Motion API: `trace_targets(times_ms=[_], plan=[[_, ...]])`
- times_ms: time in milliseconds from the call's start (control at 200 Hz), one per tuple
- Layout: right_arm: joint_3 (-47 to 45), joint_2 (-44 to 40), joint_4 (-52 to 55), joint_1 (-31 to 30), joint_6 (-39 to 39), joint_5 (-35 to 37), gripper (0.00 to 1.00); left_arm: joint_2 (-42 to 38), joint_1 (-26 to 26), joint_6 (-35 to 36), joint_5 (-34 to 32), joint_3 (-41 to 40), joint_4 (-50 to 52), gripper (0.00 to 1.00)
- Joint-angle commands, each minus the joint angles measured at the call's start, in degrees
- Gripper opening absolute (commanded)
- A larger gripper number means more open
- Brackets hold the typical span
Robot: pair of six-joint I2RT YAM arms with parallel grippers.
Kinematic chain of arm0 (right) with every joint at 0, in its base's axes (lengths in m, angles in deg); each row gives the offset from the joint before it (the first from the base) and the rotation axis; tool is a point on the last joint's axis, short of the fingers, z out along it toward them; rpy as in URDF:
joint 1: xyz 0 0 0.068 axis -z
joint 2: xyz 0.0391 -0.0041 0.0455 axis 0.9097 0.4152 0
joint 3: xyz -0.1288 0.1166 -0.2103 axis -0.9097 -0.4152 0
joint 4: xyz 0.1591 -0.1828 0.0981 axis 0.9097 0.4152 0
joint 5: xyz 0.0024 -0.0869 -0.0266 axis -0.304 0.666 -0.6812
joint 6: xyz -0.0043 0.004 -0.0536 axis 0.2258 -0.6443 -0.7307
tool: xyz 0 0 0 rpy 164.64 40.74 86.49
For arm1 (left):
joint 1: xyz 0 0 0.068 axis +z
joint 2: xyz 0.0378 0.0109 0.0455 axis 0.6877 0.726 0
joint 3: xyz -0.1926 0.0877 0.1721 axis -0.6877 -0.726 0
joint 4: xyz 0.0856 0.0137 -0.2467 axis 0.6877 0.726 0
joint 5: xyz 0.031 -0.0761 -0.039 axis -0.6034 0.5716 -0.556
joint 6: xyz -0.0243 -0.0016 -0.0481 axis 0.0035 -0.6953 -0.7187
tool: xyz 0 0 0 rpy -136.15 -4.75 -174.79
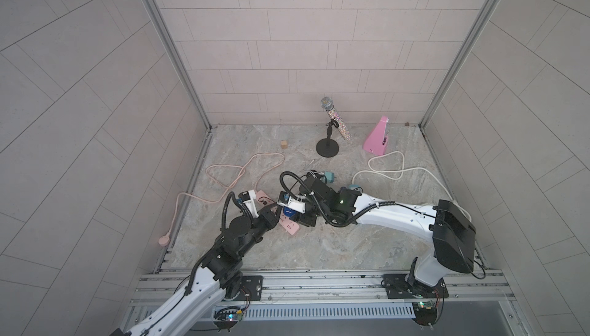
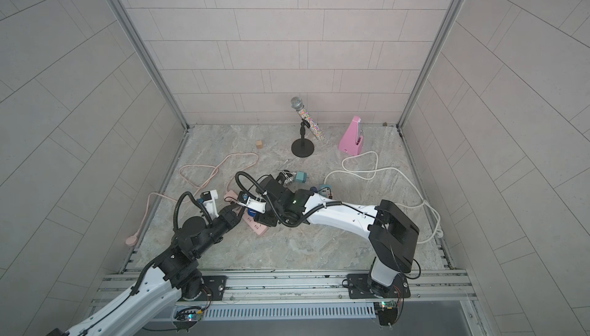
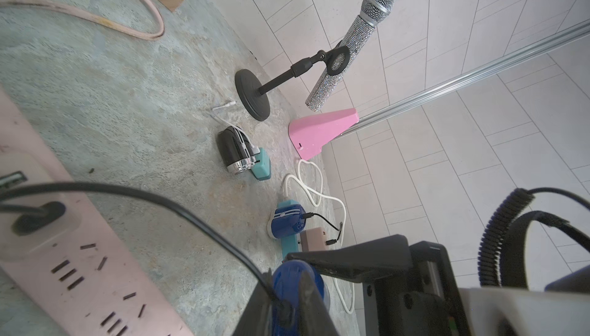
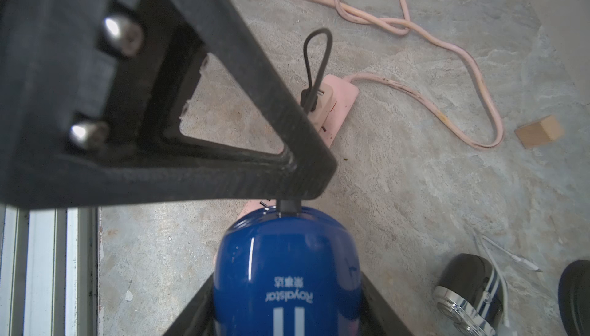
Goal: Unplug the electric shaver
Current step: Remove the charging cable from the electric shaver.
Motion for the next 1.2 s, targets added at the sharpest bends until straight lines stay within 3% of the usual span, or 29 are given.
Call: trace_targets(times_ms=[0, 385, 560, 1196], plan=[[-0.1, 0.4, -1.3, -0.5, -0.4, 0.0, 0.42, 0.6, 0.2, -1.4, 0.5, -0.7, -3.3, 0.19], [0.0, 0.7, -1.2, -0.5, -0.5, 0.6, 0.42, 1.3, 0.2, -3.7, 2.4, -0.4, -2.9, 0.15], [0.0, 0.8, -1.2, -0.5, -0.6, 0.6, 0.42, 0.4, 0.2, -3.5, 2.2, 0.4, -0.5, 0.0], [-4.2, -1.6, -2.6, -0.6, 0.7, 1.8, 0.42, -3.5, 0.4, -4.4, -0.4, -0.2, 2.1, 0.0]])
